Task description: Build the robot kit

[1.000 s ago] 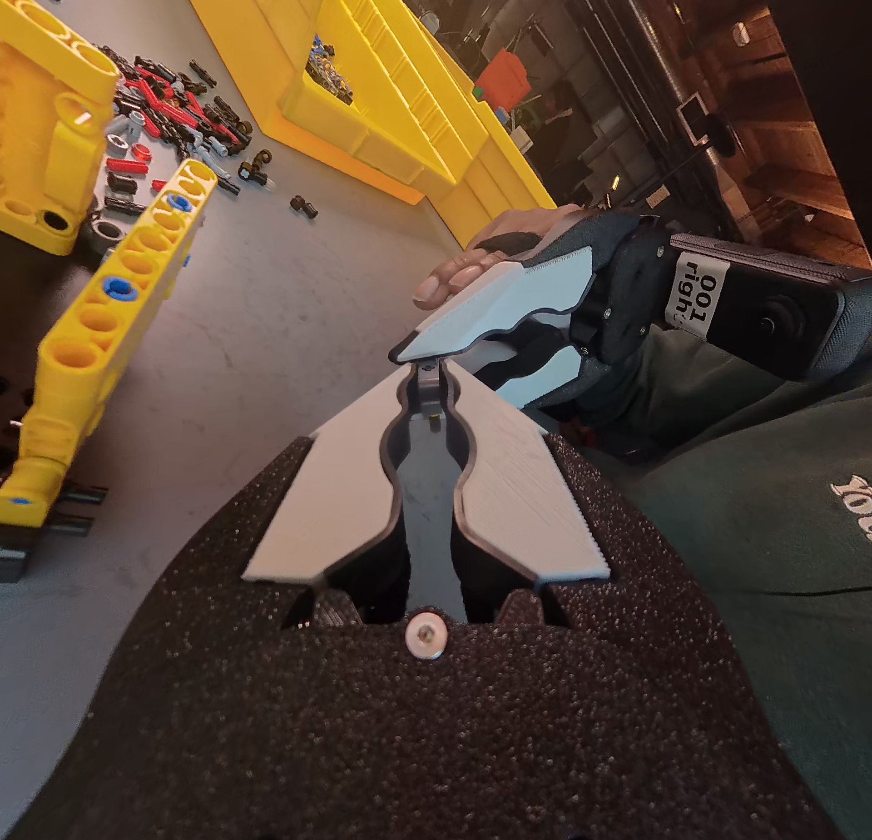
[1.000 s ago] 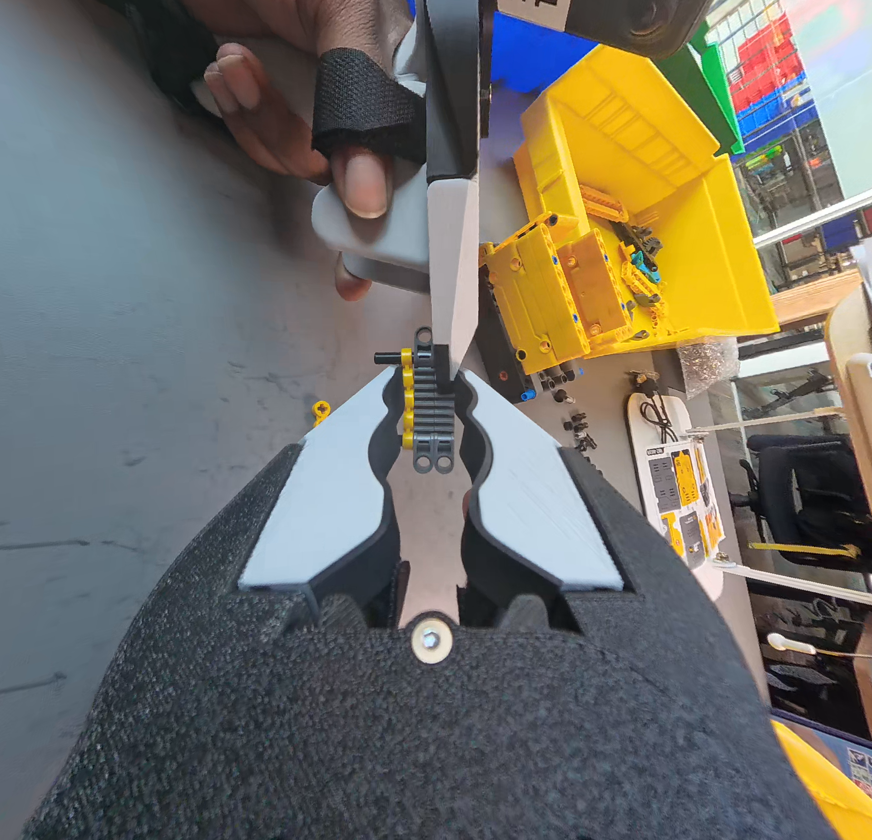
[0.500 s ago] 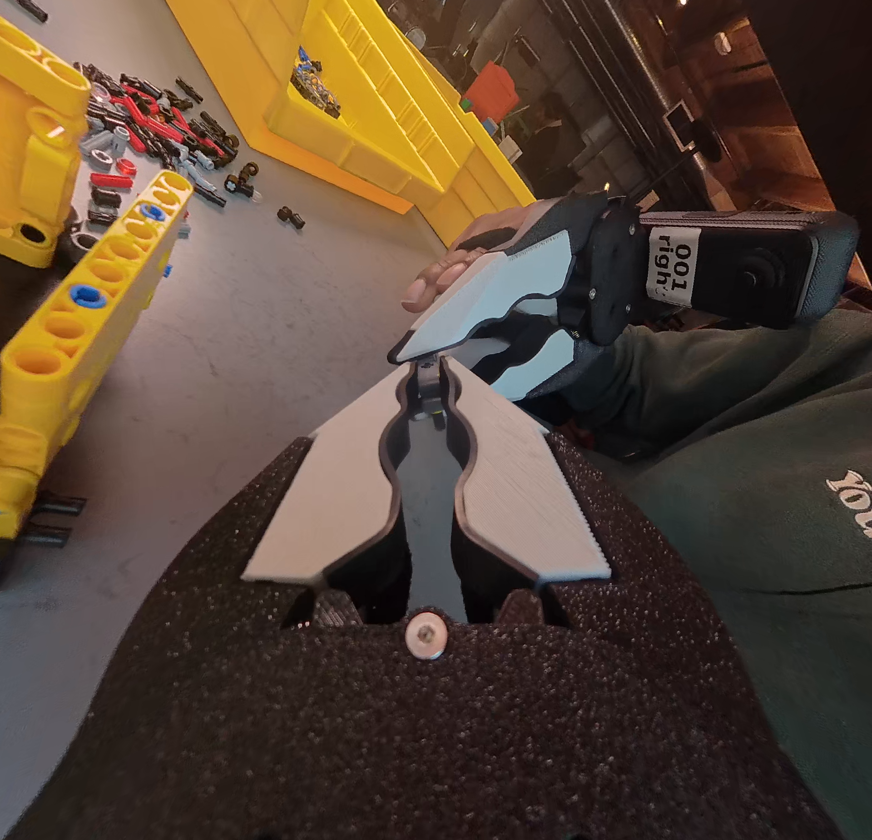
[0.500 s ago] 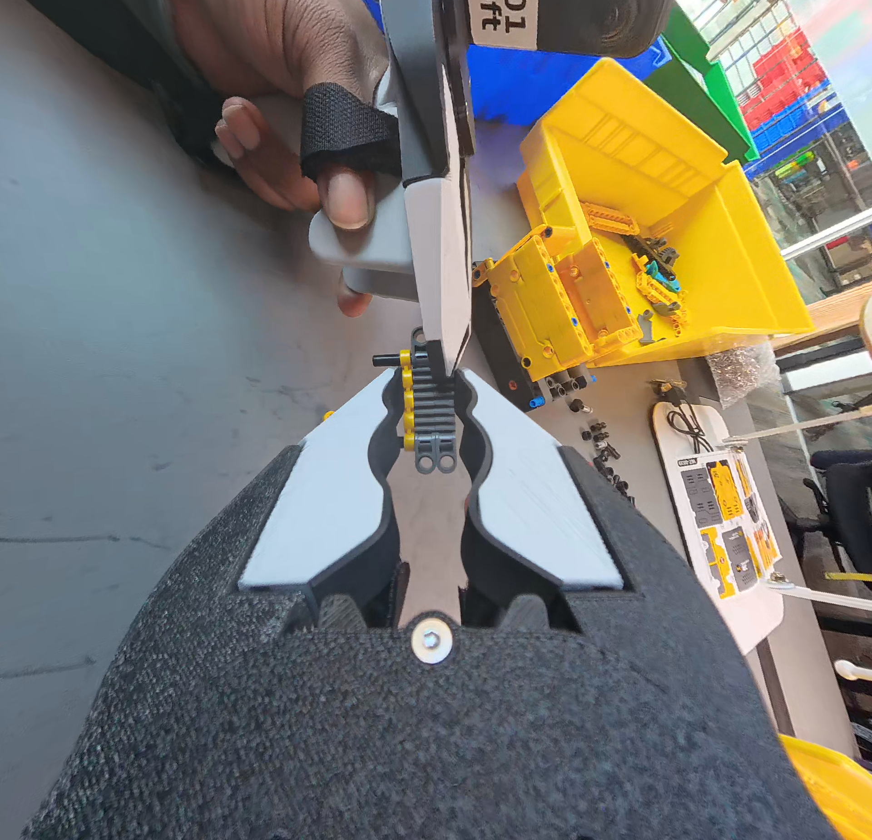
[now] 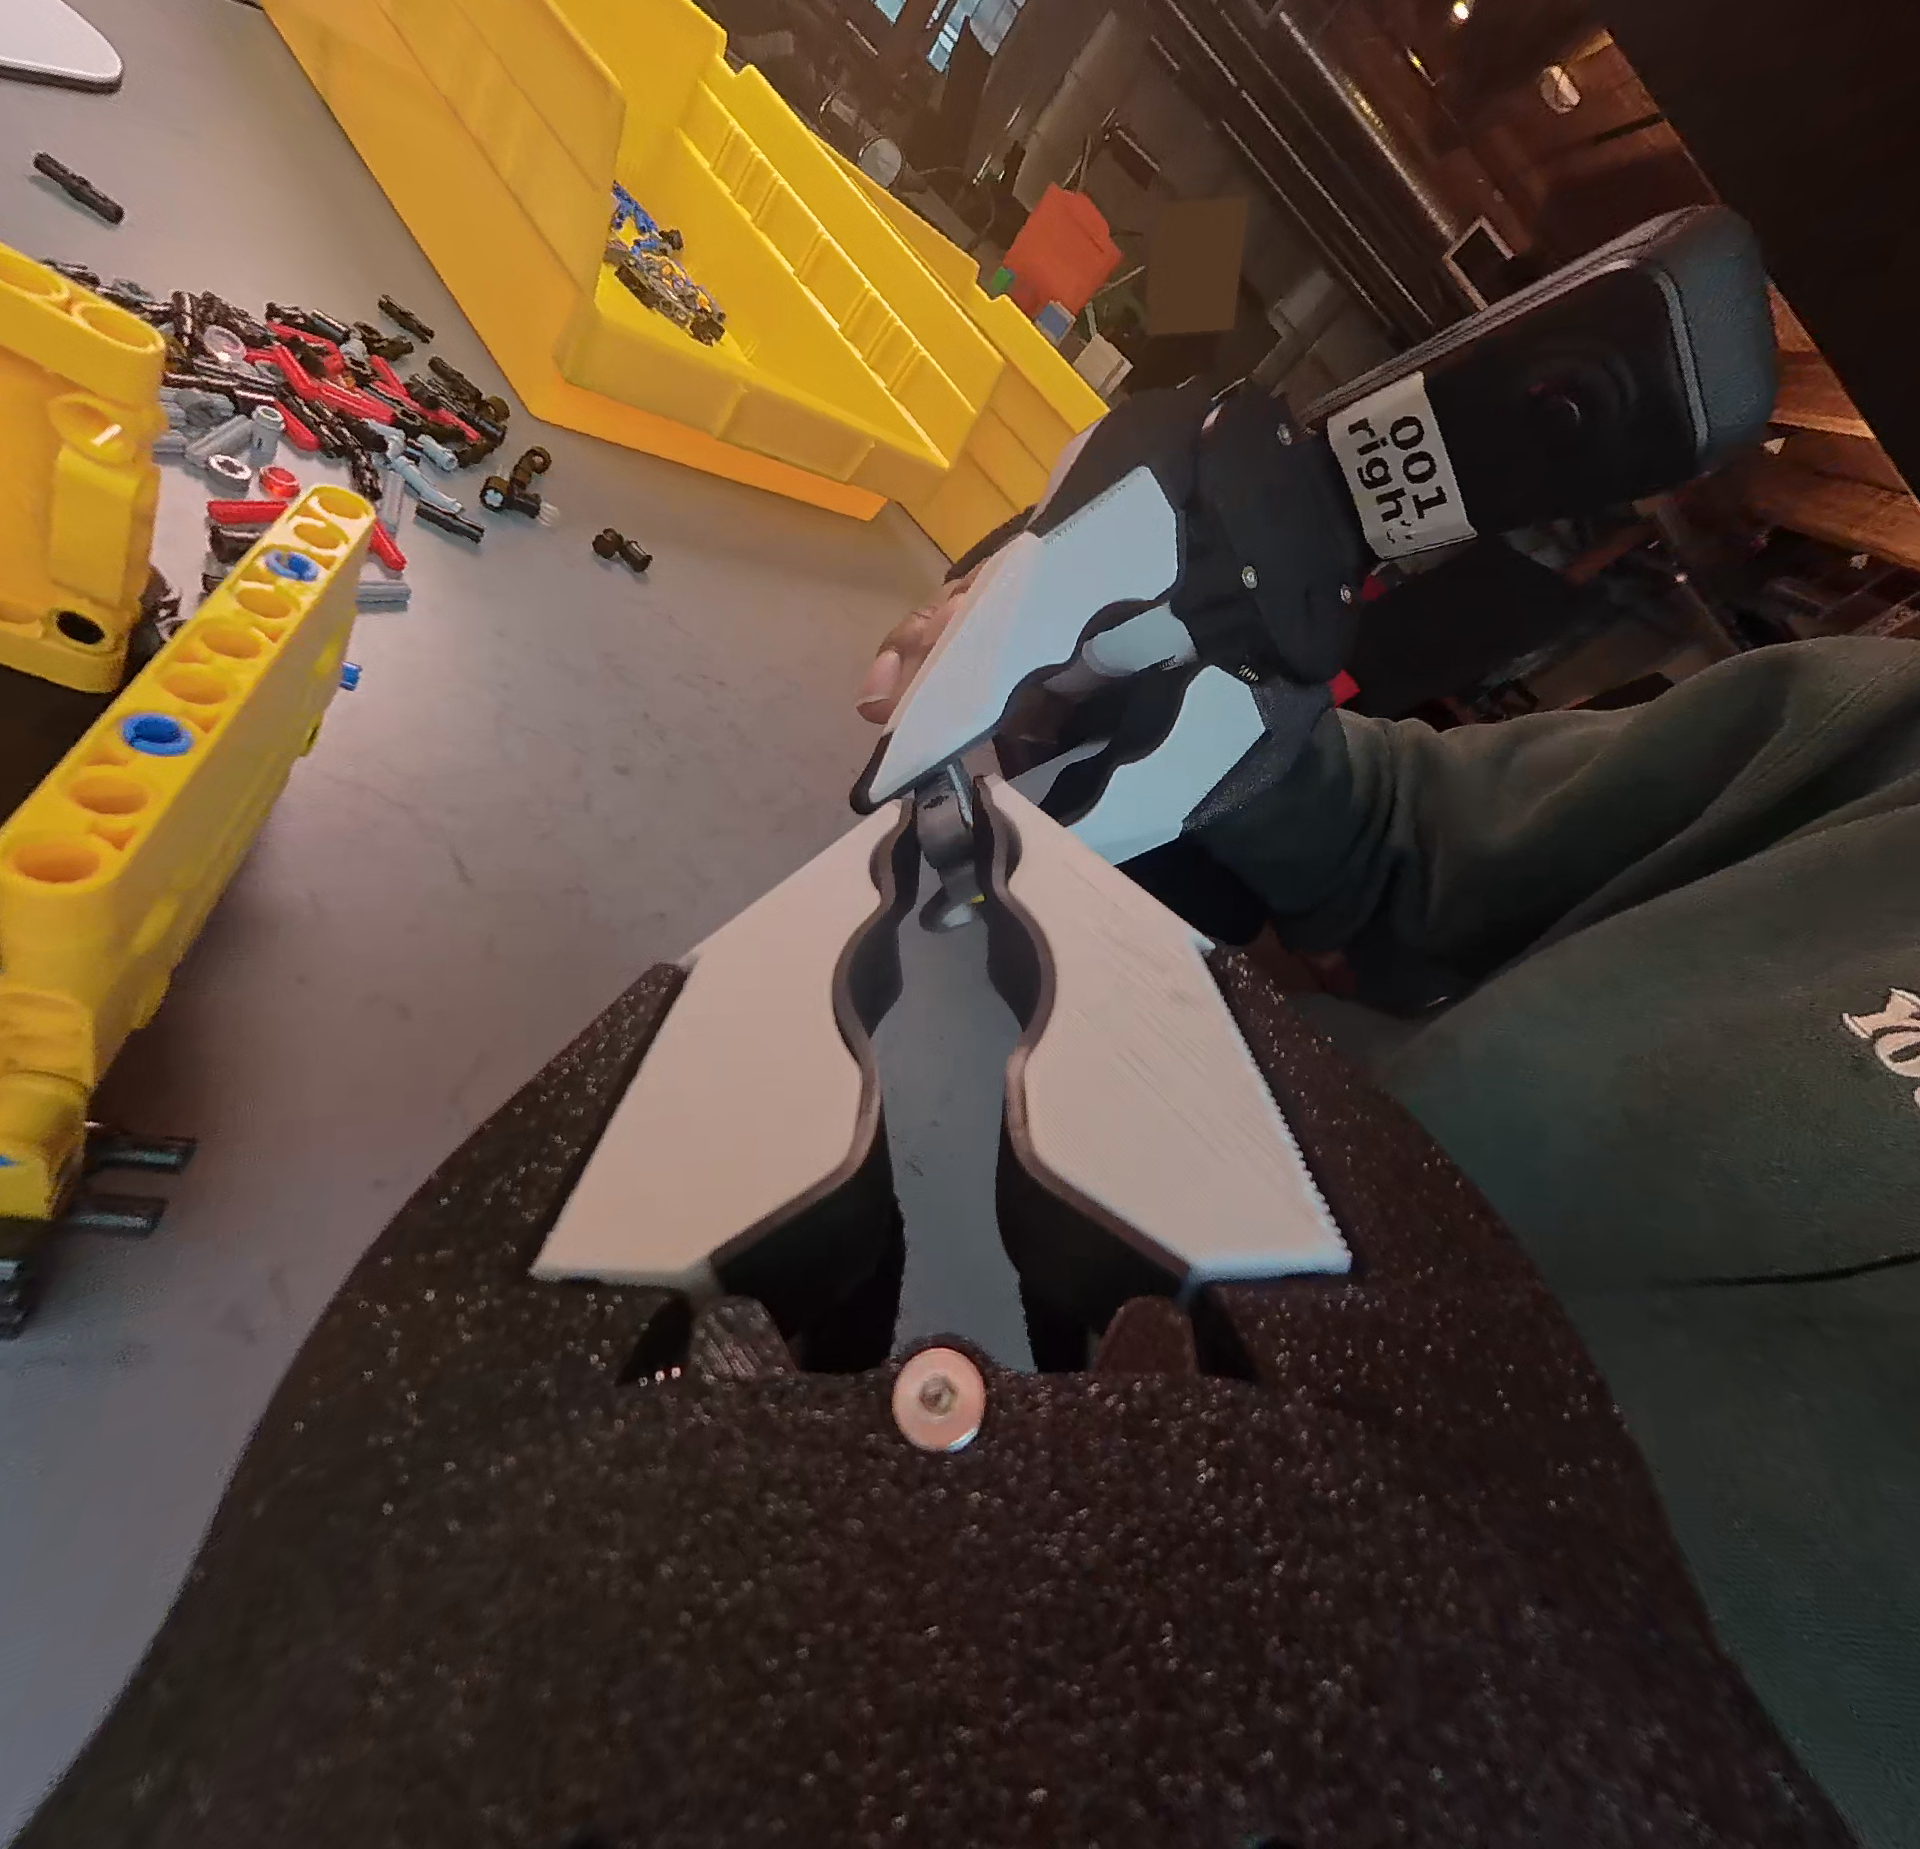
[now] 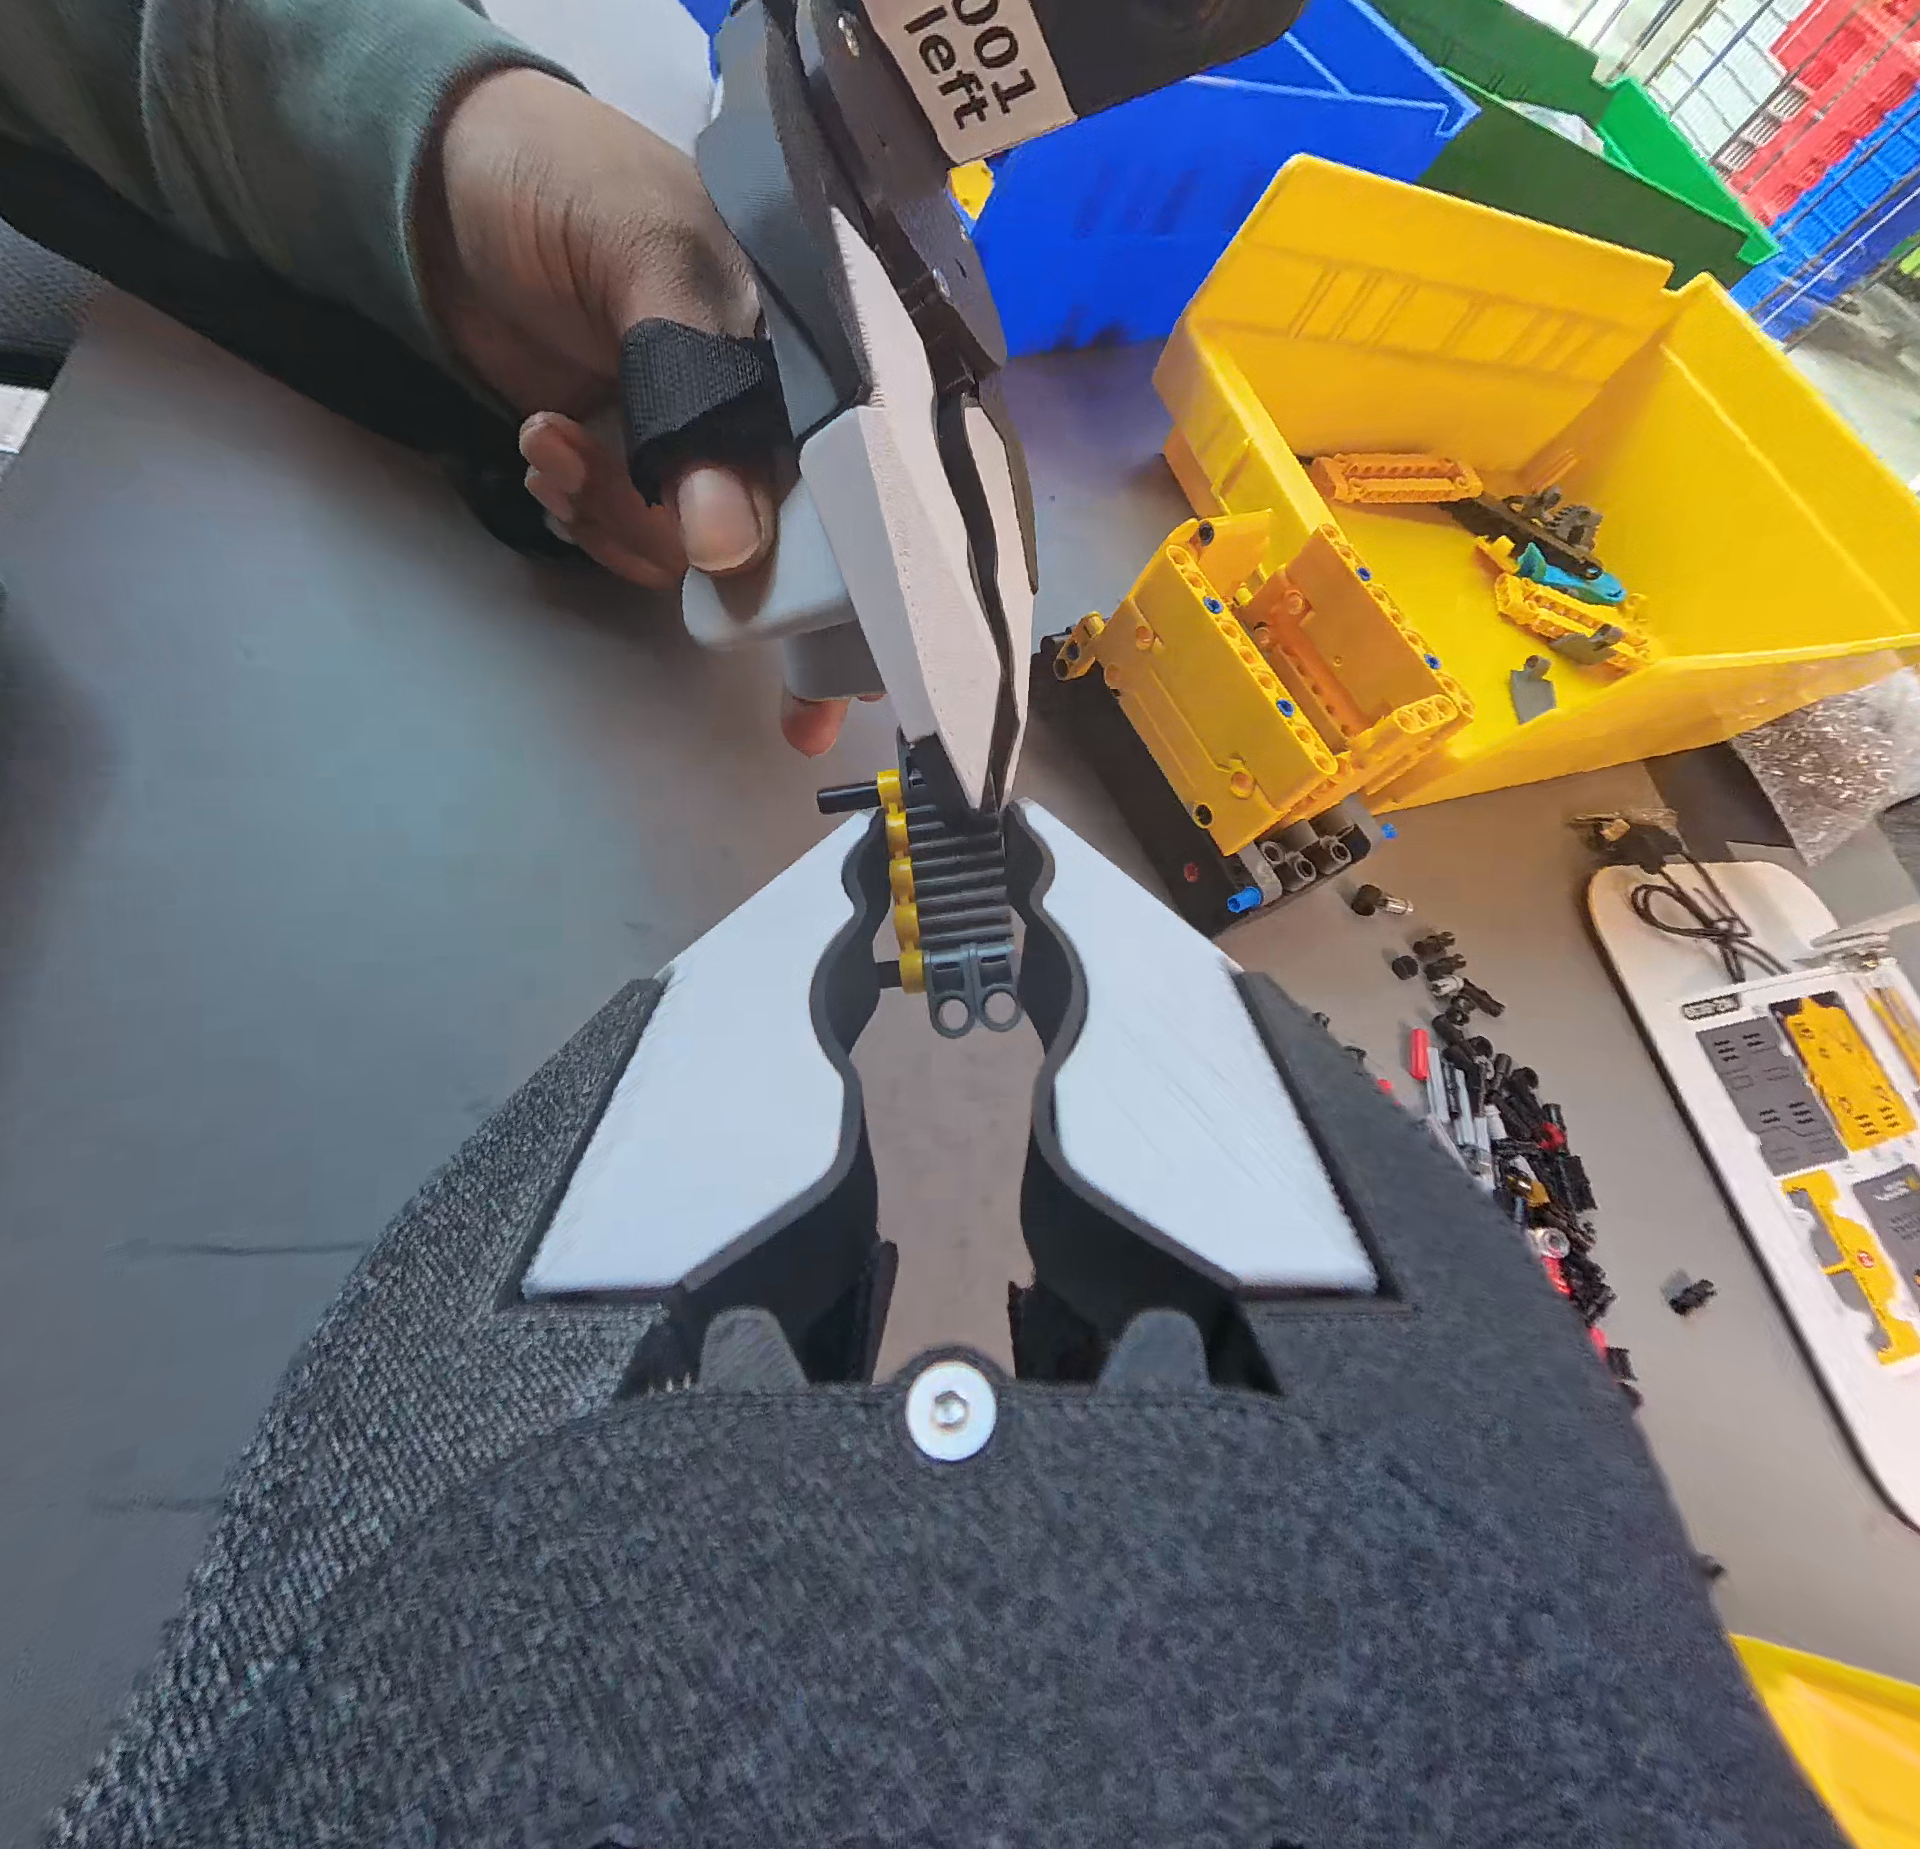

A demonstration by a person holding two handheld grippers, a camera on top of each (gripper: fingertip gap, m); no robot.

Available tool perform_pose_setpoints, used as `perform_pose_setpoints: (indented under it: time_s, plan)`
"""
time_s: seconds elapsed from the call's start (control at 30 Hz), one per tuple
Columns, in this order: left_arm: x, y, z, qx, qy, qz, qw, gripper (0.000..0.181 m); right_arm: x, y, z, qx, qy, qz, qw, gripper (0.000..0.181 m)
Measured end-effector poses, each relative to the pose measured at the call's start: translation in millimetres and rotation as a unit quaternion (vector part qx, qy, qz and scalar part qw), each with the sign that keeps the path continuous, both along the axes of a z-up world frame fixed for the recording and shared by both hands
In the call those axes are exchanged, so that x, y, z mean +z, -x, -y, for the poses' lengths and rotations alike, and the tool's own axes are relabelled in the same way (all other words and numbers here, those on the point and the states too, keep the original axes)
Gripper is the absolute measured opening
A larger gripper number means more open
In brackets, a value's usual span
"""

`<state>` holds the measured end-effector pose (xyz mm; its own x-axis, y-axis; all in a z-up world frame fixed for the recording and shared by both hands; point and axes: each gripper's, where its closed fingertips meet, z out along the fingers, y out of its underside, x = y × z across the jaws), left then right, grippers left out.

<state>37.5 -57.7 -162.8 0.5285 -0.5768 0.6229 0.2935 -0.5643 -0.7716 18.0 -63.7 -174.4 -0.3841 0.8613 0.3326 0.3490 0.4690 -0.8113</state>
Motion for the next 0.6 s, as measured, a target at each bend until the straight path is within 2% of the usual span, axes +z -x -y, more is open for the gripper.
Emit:
perform_pose_setpoints:
  time_s: [0.17, 0.33, 0.5, 0.6]
  plan:
    - [1.8, 2.0, 0.1, -0.015, -0.003, 0.014, 1.000, 0.007, -1.9, 3.4, -3.6, -0.016, -0.110, -0.026, 0.993, 0.023]
    - [5.5, -5.4, 2.8, -0.032, -0.025, -0.001, 0.999, 0.007, -1.5, 2.8, -6.8, -0.022, -0.157, -0.041, 0.987, 0.030]
    - [11.6, 1.5, 2.5, -0.021, -0.042, 0.001, 0.999, 0.007, 9.4, 0.4, -9.2, -0.027, -0.138, -0.060, 0.988, 0.029]
    - [21.6, 6.7, 3.3, -0.014, -0.065, 0.013, 0.998, 0.007, 22.8, -1.0, -9.6, -0.030, -0.032, -0.083, 0.996, 0.032]
